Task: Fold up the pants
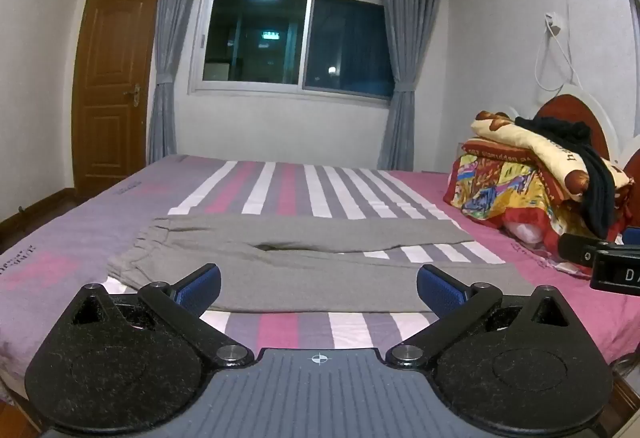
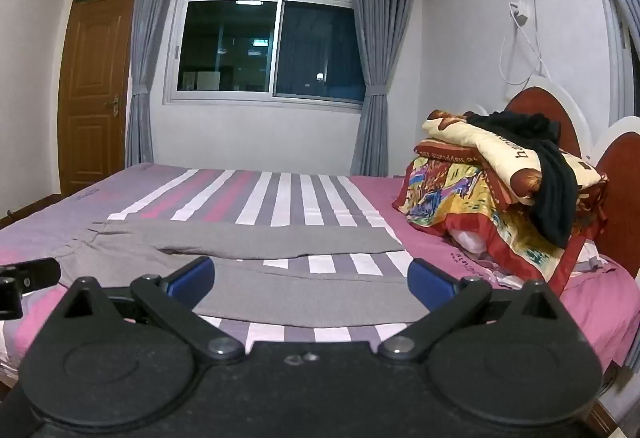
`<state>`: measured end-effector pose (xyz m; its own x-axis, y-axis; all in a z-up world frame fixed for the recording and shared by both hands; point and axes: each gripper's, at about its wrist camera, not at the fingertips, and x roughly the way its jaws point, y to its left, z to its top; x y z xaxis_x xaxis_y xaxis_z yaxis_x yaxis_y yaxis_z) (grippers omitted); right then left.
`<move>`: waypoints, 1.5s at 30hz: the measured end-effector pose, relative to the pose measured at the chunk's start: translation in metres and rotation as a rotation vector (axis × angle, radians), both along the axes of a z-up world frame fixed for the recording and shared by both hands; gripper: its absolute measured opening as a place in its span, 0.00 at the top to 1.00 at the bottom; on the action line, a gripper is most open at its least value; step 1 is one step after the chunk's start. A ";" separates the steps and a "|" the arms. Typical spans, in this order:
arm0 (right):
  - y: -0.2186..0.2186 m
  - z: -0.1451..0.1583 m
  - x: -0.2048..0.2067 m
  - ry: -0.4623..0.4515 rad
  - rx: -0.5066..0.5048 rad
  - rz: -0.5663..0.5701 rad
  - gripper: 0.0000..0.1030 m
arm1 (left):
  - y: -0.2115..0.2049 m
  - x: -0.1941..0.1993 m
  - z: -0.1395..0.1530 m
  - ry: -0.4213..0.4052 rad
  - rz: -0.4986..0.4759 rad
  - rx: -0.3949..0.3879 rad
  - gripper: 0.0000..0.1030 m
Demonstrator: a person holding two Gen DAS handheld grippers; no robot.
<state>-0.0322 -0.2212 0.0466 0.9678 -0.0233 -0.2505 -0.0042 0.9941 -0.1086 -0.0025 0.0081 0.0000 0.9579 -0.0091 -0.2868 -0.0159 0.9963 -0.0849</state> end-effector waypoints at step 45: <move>-0.003 0.000 0.011 -0.010 -0.021 0.054 0.00 | 0.038 0.015 -0.004 0.015 0.036 -0.075 0.00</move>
<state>-0.0215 -0.2241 0.0469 0.9702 0.0239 -0.2412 -0.0567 0.9899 -0.1302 0.0125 0.0457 -0.0042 0.9536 0.0036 -0.3009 -0.0539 0.9858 -0.1590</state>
